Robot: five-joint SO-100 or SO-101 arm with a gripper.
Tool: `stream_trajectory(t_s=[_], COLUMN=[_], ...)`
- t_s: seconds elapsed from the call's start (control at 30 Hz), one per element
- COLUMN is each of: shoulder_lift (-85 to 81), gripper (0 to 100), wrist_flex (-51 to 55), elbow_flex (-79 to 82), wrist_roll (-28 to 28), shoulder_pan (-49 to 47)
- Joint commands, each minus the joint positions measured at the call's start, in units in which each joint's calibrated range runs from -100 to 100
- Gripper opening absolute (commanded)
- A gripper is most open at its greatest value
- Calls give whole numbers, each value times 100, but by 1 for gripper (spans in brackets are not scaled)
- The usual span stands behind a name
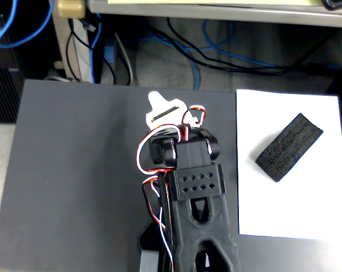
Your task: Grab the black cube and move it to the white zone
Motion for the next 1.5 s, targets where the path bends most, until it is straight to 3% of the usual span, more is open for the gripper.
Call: stream_trajectory(t_s=[0.0,0.5,0.6,0.8,1.47], shoulder_lift=[77,77,68,68,60], gripper=[28,27,2,1,1], wrist_flex=[-40,-49,-49,-40,-40], elbow_flex=[0,0,0,0,0], wrist_roll=[59,17,17,59,59], shoulder_pan=[-37,36,368,942,883])
